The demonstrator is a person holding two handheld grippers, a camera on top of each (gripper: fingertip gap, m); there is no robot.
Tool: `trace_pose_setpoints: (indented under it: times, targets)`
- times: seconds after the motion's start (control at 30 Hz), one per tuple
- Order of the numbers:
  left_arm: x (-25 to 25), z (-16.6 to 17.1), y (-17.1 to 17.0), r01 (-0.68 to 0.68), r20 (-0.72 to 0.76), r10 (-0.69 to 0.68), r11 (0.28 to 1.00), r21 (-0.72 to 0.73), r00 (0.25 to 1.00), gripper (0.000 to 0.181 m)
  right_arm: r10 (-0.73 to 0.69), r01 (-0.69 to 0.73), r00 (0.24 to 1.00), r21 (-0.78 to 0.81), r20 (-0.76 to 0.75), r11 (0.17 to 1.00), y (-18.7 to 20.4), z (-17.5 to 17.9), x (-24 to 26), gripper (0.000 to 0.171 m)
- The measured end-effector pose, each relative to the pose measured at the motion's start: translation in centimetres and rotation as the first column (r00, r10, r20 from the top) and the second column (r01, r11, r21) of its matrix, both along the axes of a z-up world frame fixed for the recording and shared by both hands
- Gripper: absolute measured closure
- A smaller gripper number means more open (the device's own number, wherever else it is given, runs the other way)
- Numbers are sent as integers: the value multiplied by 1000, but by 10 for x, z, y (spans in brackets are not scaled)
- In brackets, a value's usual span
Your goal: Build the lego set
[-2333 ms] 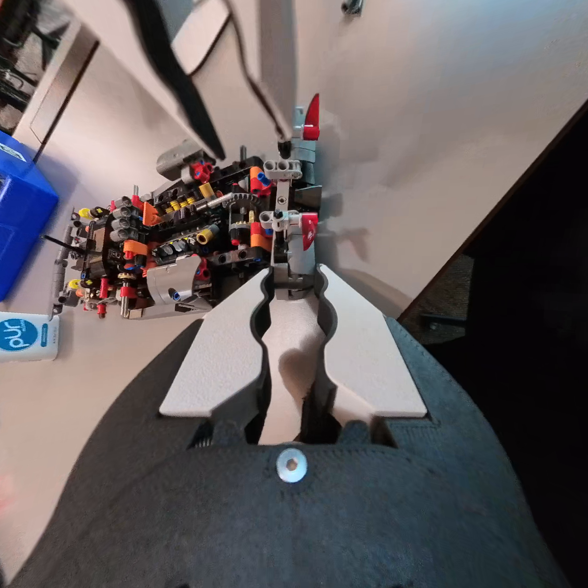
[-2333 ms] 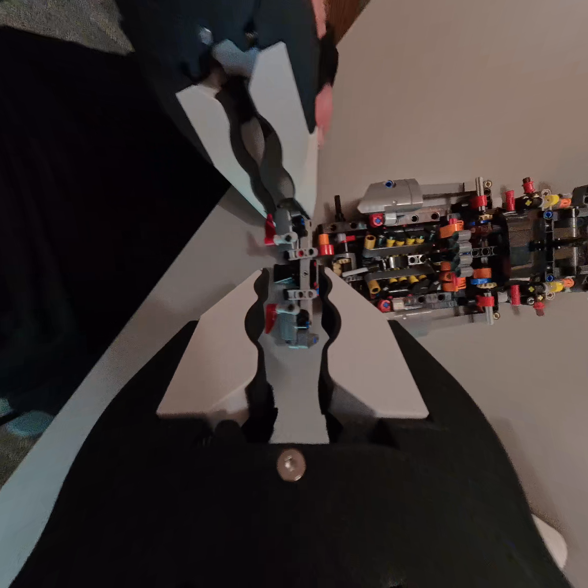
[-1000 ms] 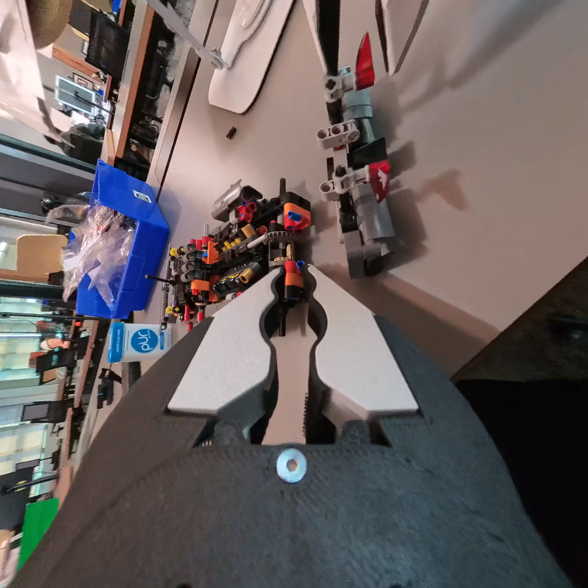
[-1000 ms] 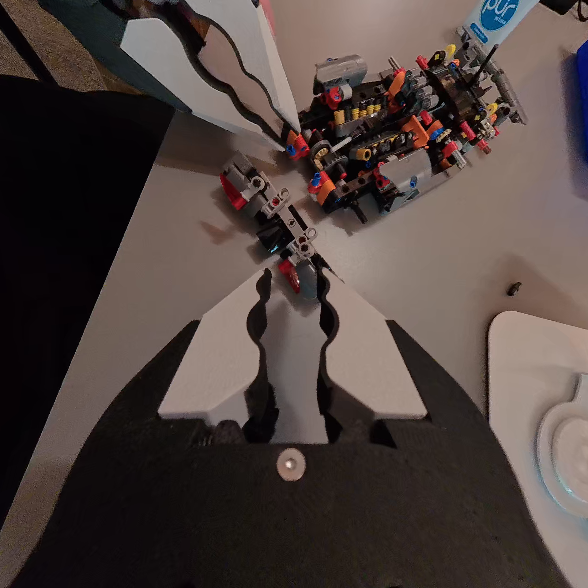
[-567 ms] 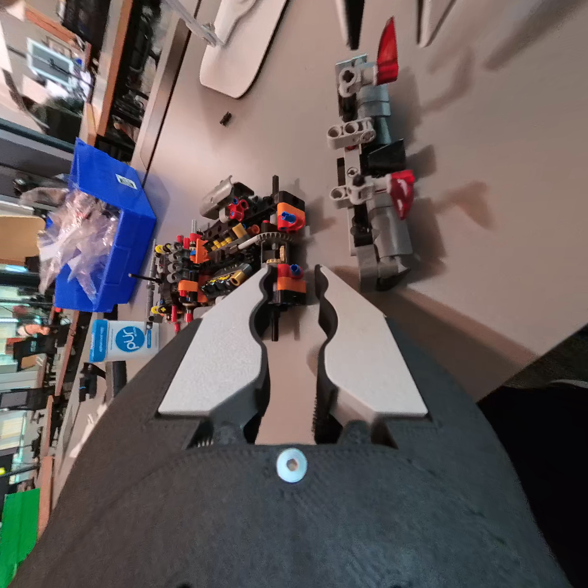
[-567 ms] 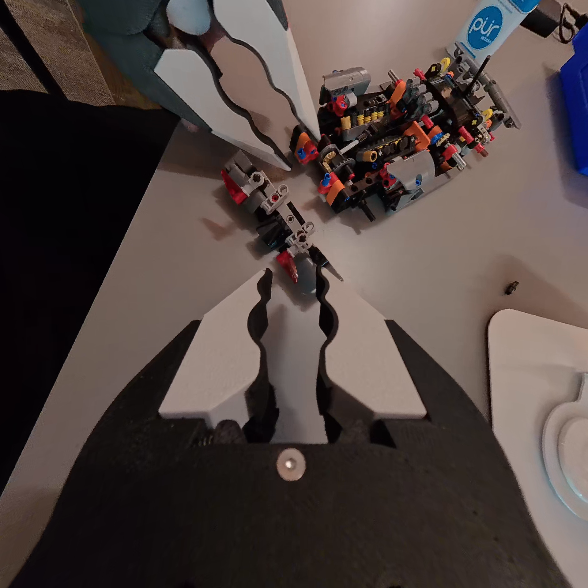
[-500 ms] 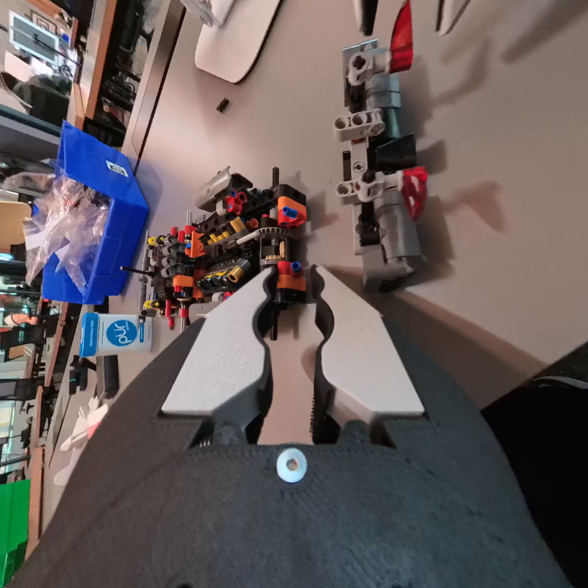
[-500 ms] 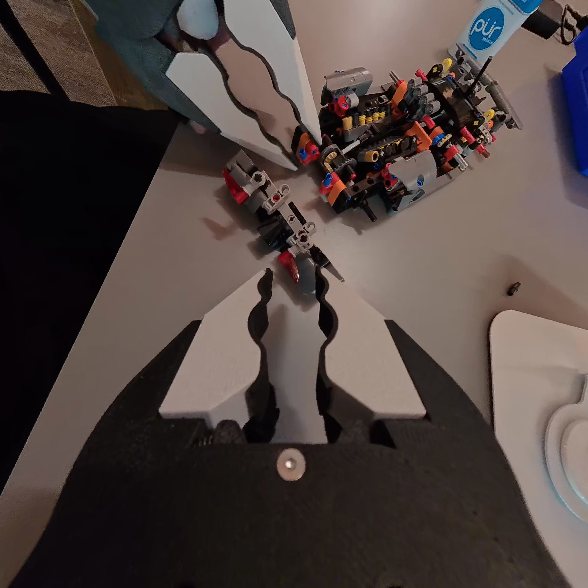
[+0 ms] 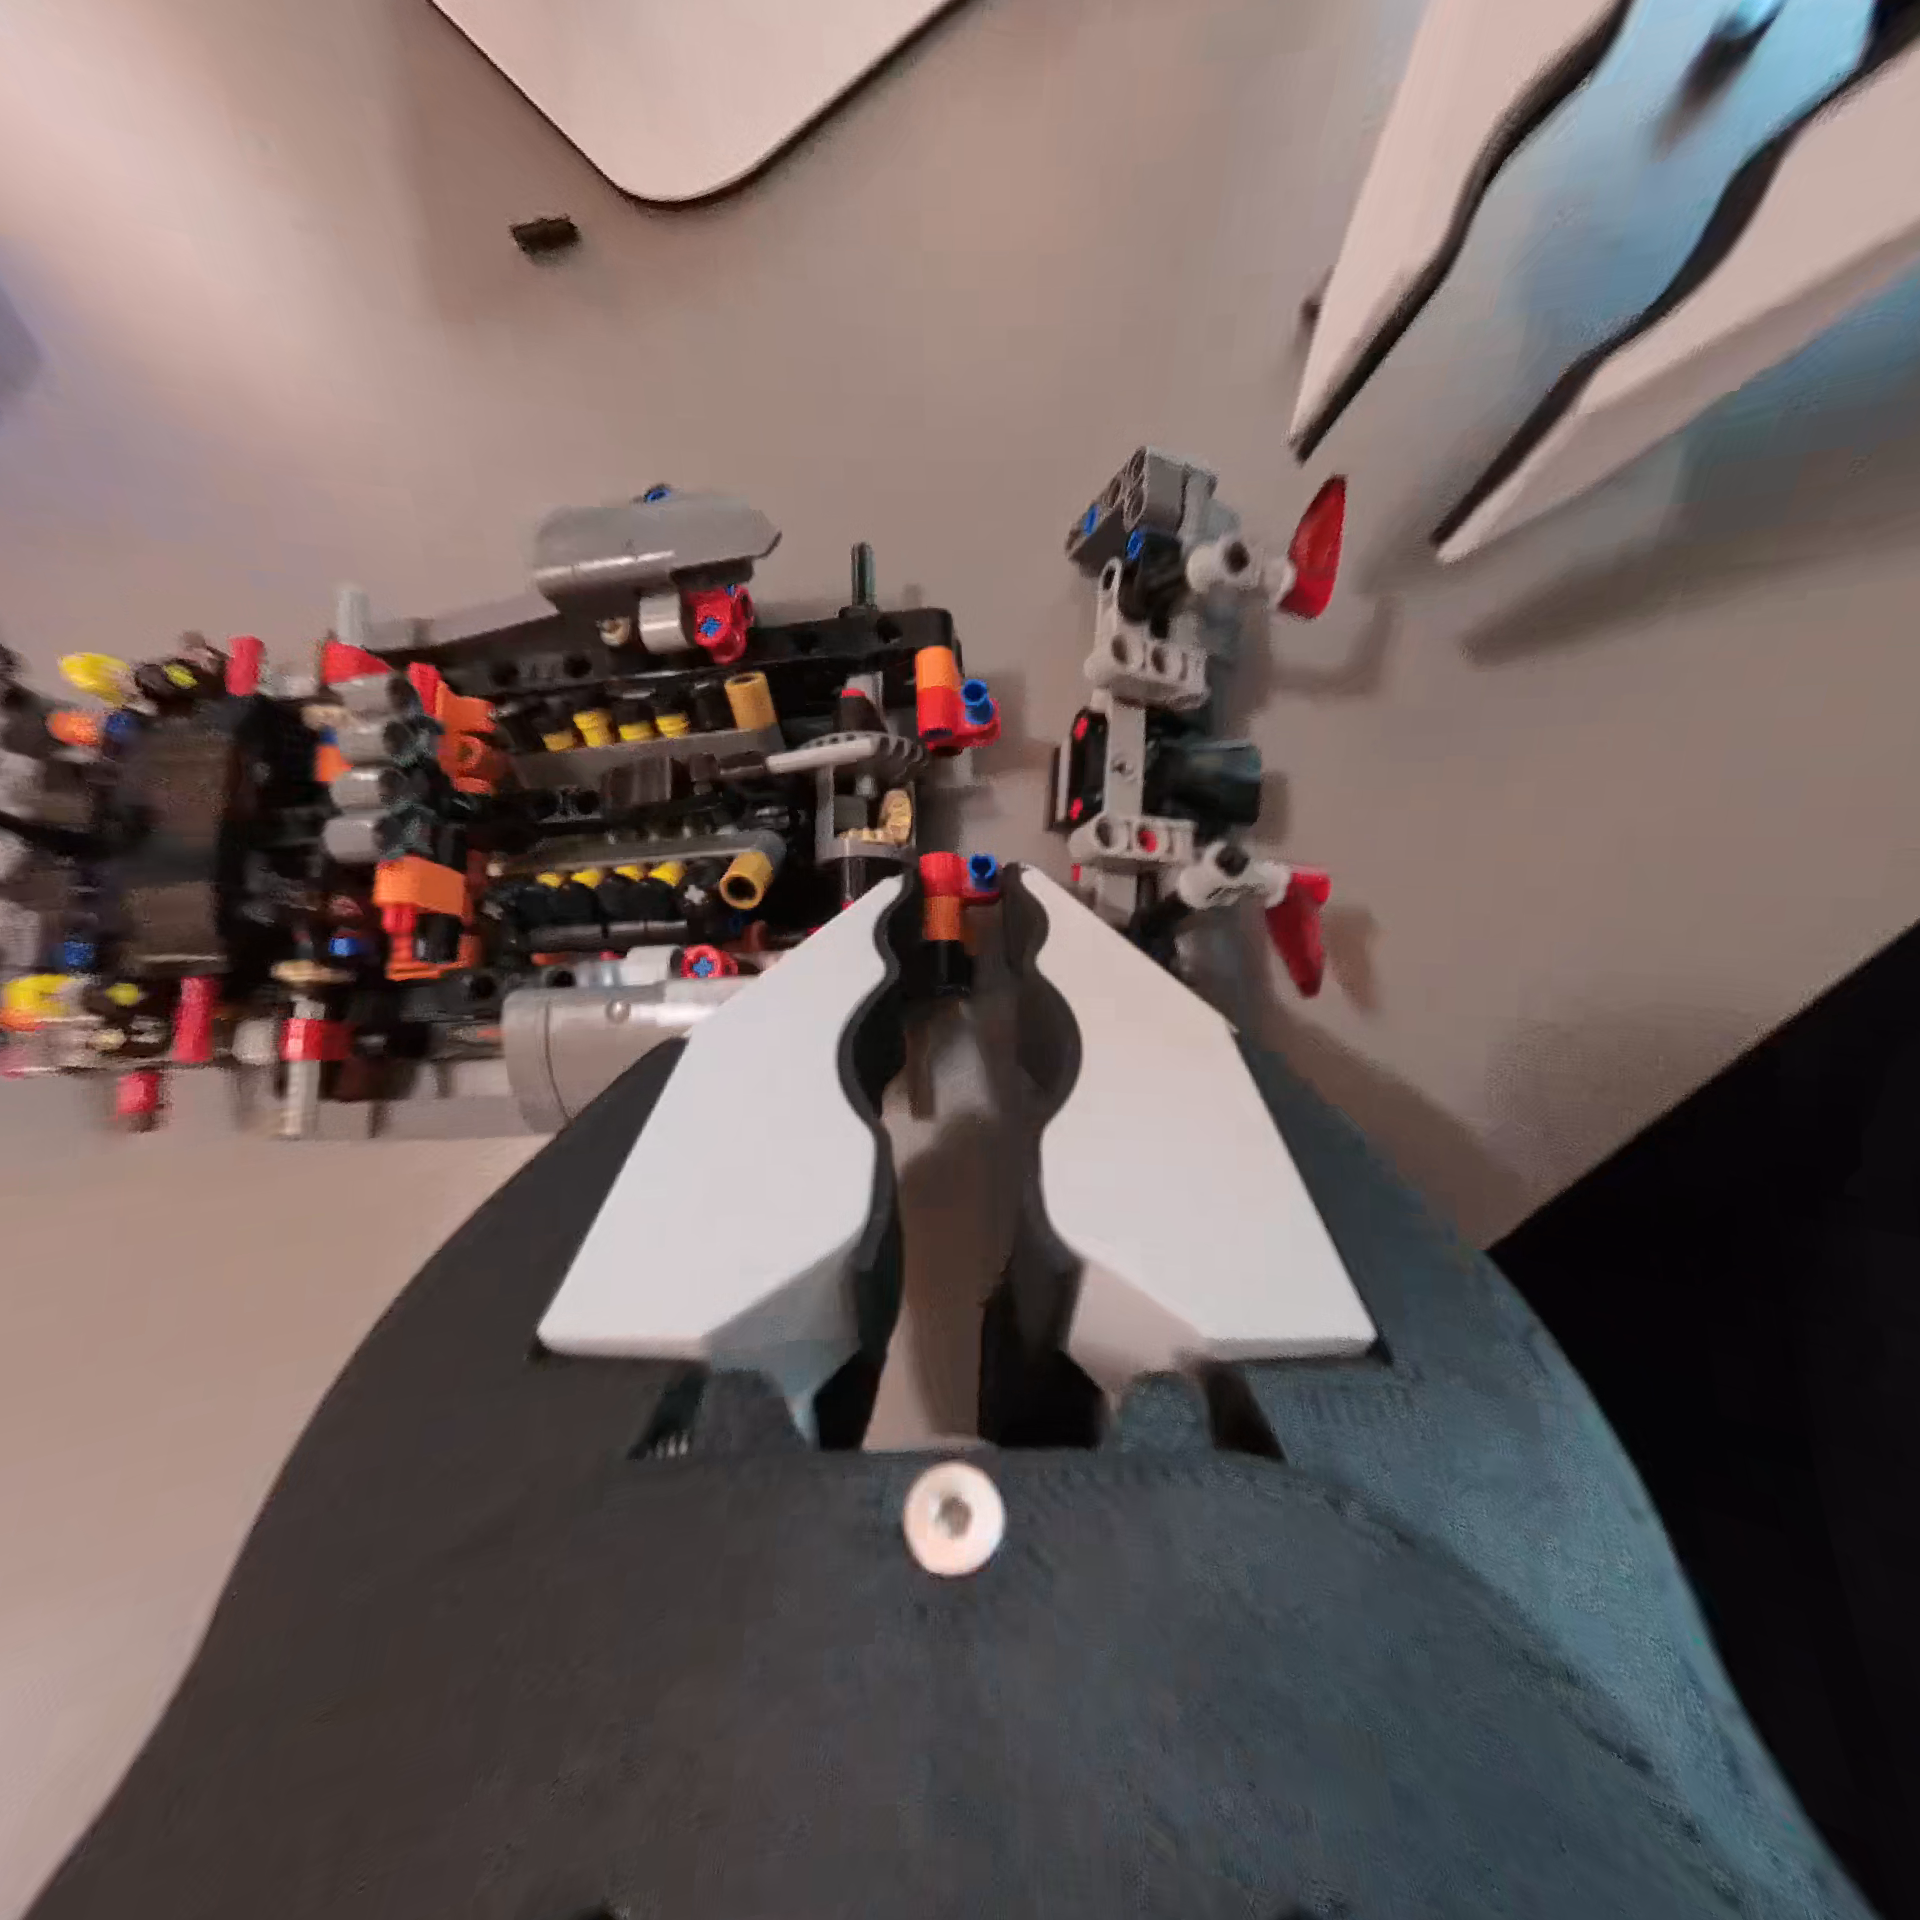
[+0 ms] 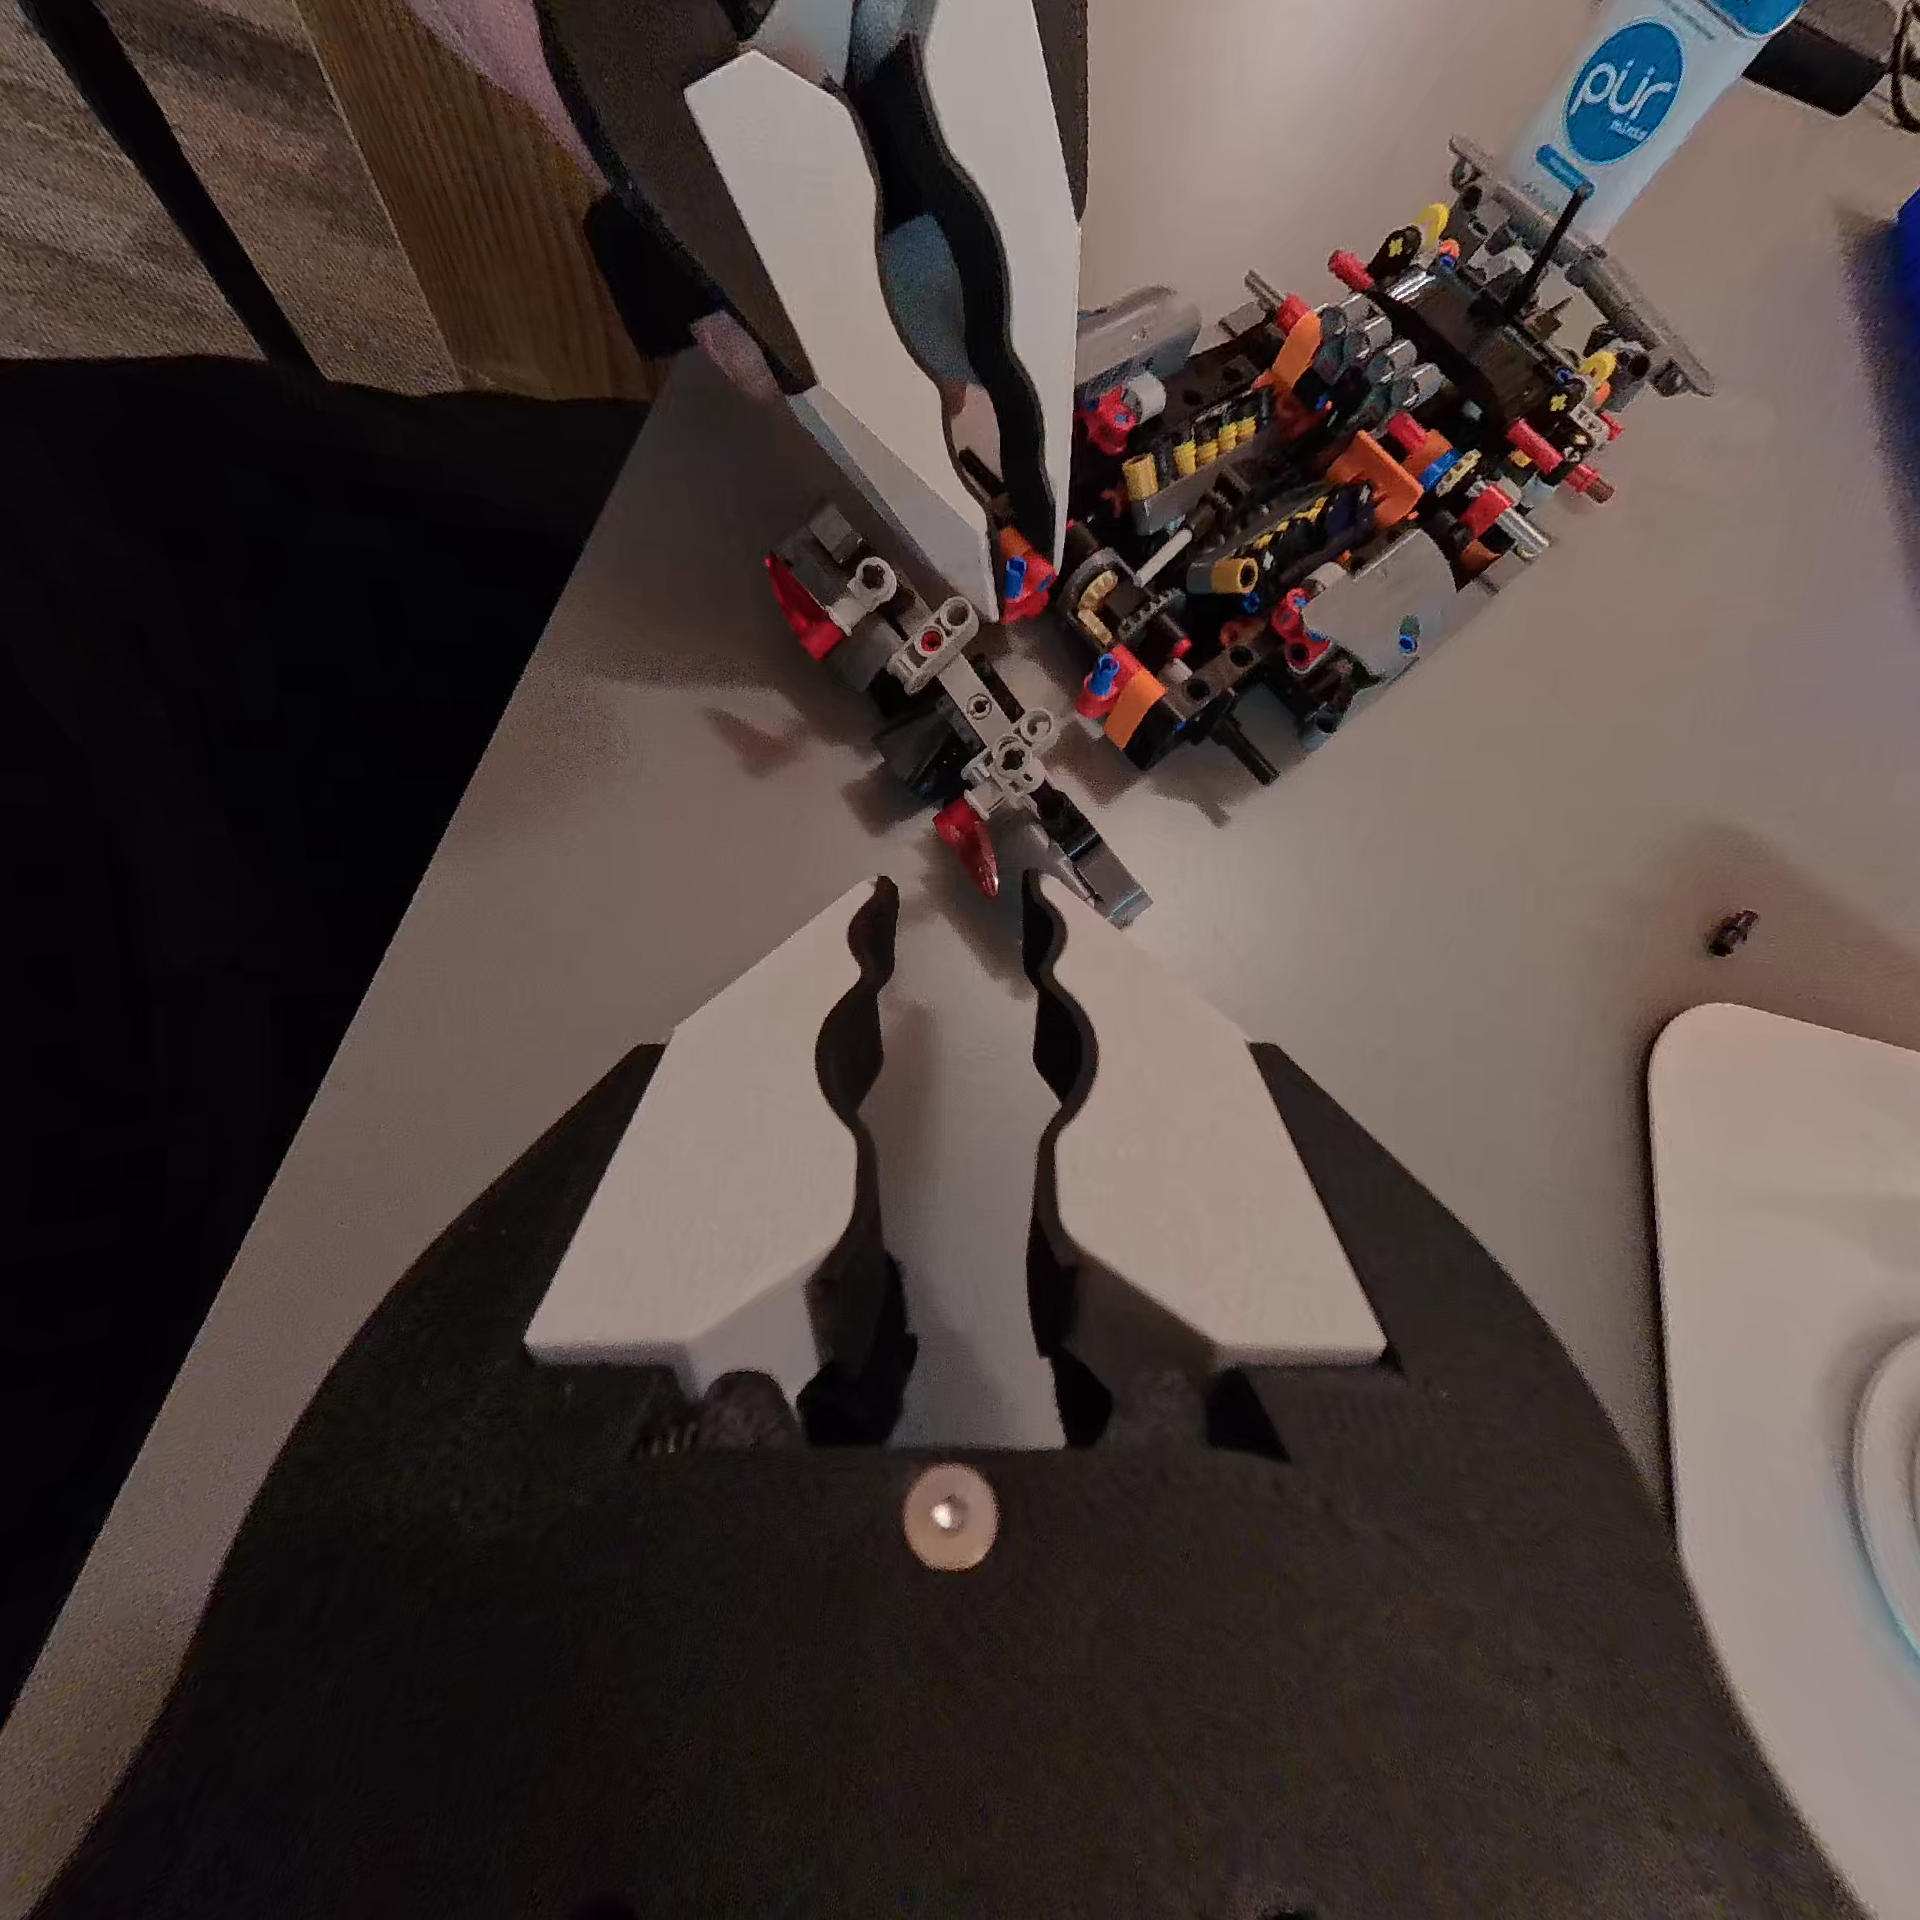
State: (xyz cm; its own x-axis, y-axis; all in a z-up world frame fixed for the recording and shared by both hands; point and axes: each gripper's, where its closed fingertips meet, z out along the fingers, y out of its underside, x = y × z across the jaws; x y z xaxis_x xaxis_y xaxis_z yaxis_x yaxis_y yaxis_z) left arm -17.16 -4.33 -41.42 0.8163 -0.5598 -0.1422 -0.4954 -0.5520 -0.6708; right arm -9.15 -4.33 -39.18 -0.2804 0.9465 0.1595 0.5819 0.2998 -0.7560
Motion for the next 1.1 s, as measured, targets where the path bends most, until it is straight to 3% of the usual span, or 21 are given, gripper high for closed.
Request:
trace_pose_setpoints:
  times: [0.17, 0.27, 0.37, 0.47, 0.63, 0.73, 0.83, 1.1]
  targets:
    - [6, 9, 3, -46, 186, 56, 997, -57, 981, 168, 5, -6, 1000, -66, -17, 998, 0, 5, 3, 150]
    - [3, 14, 4, -56, 187, 58, 998, -16, 981, 168, 0, -2, 1000, -77, -19, 997, 2, 5, 3, 149]
    - [4, 17, 4, -33, 89, 24, 995, 99, 996, 172, -3, 1, 1000, -71, -18, 997, 3, 4, 3, 148]
    - [-3, 21, 4, 5, -107, 18, 978, 208, 994, 172, 0, -1, 1000, -45, -14, 999, 3, 1, 2, 147]
    - [7, 15, -4, 134, -320, -43, 954, 268, 946, 170, 23, -23, 1000, 21, -7, 1000, -2, -2, 1, 145]
    - [-2, 12, 3, 190, -473, -25, 933, 305, 881, 172, 24, -24, 1000, 36, -7, 999, -3, -2, 1, 146]
    - [3, 11, 4, 229, -501, -42, 921, 316, 864, 172, 22, -22, 1000, 36, -19, 999, -3, -1, 1, 146]
    - [2, 6, -2, 283, -543, -93, 918, 278, 835, 147, 28, -27, 999, 34, -22, 999, -3, -1, 1, 143]
